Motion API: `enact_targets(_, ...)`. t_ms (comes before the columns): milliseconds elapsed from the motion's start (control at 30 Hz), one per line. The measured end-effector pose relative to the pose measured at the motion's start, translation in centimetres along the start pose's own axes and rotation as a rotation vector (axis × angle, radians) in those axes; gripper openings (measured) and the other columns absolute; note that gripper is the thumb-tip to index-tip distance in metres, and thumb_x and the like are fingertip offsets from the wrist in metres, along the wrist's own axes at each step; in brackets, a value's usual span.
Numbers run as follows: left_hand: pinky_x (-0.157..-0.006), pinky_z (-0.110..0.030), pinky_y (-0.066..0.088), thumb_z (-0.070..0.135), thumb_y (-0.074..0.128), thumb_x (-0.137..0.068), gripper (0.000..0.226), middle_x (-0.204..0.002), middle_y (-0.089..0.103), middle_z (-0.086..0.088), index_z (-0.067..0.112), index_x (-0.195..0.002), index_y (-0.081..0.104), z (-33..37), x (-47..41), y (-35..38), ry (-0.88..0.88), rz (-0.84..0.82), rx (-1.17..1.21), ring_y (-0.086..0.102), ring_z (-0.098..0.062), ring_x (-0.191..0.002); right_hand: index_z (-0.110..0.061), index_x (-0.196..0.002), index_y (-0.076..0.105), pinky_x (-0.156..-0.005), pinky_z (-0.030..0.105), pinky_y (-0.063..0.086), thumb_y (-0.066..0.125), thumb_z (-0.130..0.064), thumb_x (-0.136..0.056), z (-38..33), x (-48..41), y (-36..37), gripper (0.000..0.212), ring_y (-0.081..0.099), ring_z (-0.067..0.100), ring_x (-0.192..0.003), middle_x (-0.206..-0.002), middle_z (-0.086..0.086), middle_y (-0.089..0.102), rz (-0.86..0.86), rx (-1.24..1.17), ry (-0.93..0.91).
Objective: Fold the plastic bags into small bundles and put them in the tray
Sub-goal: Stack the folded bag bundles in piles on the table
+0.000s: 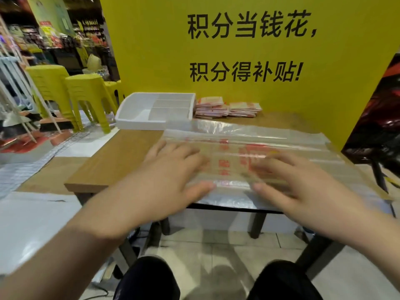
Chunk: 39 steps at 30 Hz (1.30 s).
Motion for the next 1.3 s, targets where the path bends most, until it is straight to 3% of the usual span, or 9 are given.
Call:
enact_targets(133,-0.119,-0.033,0.012,0.086,0.035,-0.078,0.081,-0.16,0.014,0.027,0.052,-0.15,0.021,-1.8,3.2,2.7,-0.027,-0.067,0.124,0.009,-0.002,-0.148,-0.053,-0.143,0.032,-0.108,0.028,0.036,0.029,-0.087,-0.08,0.5,2.5,2.0,0.071,0.033,-0.002,-0.131,-0.14,-0.032,0.032,-0.073,0.03,-0.026)
enact_targets(233,-0.113,-0.027,0.02,0.067,0.042,-0.094,0.052,-0.153,0.03,0.03,0.053,-0.144,0.04,-2.9,3.9,3.8,-0.048,0.1,0.222,0.024,0.002,-0.144,-0.051,-0.143,0.041,-0.11,0.029,0.036,0.034,-0.074,-0.088,0.7,2.7,2.7,0.06,0.035,0.001,-0.136,-0.144,-0.03,0.037,0.003,0.045,-0.023)
enact_targets(333,-0.107,-0.032,0.036,0.061,0.029,-0.093,0.049,-0.134,0.054,0.03,0.048,-0.128,0.061,-3.7,4.4,4.0,-0.063,0.193,0.287,0.045,0.002,-0.13,-0.046,-0.129,0.058,-0.099,0.035,0.048,0.036,-0.058,-0.095,0.6,2.3,2.4,0.042,0.052,0.003,-0.123,-0.131,-0.027,0.055,0.095,-0.011,-0.034)
enact_targets(567,-0.076,-0.018,0.044,0.049,0.057,-0.088,0.016,-0.101,0.064,0.031,0.043,-0.091,0.071,-6.2,4.8,1.7,-0.193,0.245,0.492,0.058,0.01,-0.097,-0.041,-0.099,0.061,-0.077,0.03,0.051,0.036,-0.059,-0.091,2.2,-0.4,0.7,0.032,0.055,0.0,-0.092,-0.099,-0.025,0.051,-0.02,-0.044,-0.034)
enact_targets(867,-0.067,-0.032,0.049,0.045,0.07,-0.085,0.029,-0.081,0.066,0.011,0.049,-0.113,0.062,-8.1,4.3,2.4,-0.445,0.246,0.596,0.062,-0.008,-0.077,-0.044,-0.112,0.061,-0.071,0.032,0.048,0.052,-0.058,-0.089,3.6,-1.9,-0.5,0.028,0.053,0.004,-0.083,-0.085,-0.019,0.055,0.036,0.206,0.17)
enact_targets(967,-0.088,-0.041,0.048,0.03,0.068,-0.09,0.042,-0.112,0.056,0.009,0.039,-0.129,0.056,-7.2,3.9,3.3,-0.52,0.359,0.303,0.054,-0.017,-0.107,-0.031,-0.112,0.067,-0.084,0.04,0.044,0.06,-0.04,-0.092,3.1,-2.0,0.9,0.022,0.058,0.022,-0.096,-0.097,-0.01,0.061,0.181,0.257,0.2)
enact_targets(1067,-0.105,-0.047,0.035,0.008,0.06,-0.088,0.041,-0.132,0.055,-0.004,0.025,-0.124,0.064,-3.1,2.6,4.4,-0.29,0.486,0.136,0.046,-0.027,-0.123,-0.021,-0.11,0.072,-0.09,0.046,0.045,0.075,-0.011,-0.083,2.1,-2.6,2.3,0.029,0.06,0.031,-0.103,-0.109,0.002,0.067,0.297,0.306,0.172)
enact_targets(1133,-0.109,-0.045,0.03,0.019,0.055,-0.087,0.035,-0.13,0.061,0.0,0.026,-0.118,0.068,-0.1,1.7,5.8,-0.13,0.478,0.172,0.05,-0.022,-0.123,-0.019,-0.109,0.073,-0.086,0.043,0.048,0.074,-0.005,-0.08,0.3,-3.0,2.9,0.032,0.062,0.029,-0.102,-0.111,0.001,0.068,0.293,0.258,0.11)
enact_targets(1300,-0.11,-0.042,0.035,0.039,0.047,-0.093,0.038,-0.132,0.06,0.008,0.029,-0.126,0.062,2.7,1.0,7.7,-0.078,0.406,0.203,0.052,-0.014,-0.126,-0.019,-0.122,0.069,-0.096,0.037,0.049,0.072,-0.017,-0.082,-3.7,-2.8,5.9,0.039,0.062,0.02,-0.112,-0.123,-0.001,0.067,0.249,0.125,-0.001)
Point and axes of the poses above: each hand's wrist, its own x-axis away from the middle knuckle, its own y-axis out of the palm, z = x × y, the point moved 2 cm from there along -x, towards the middle knuckle
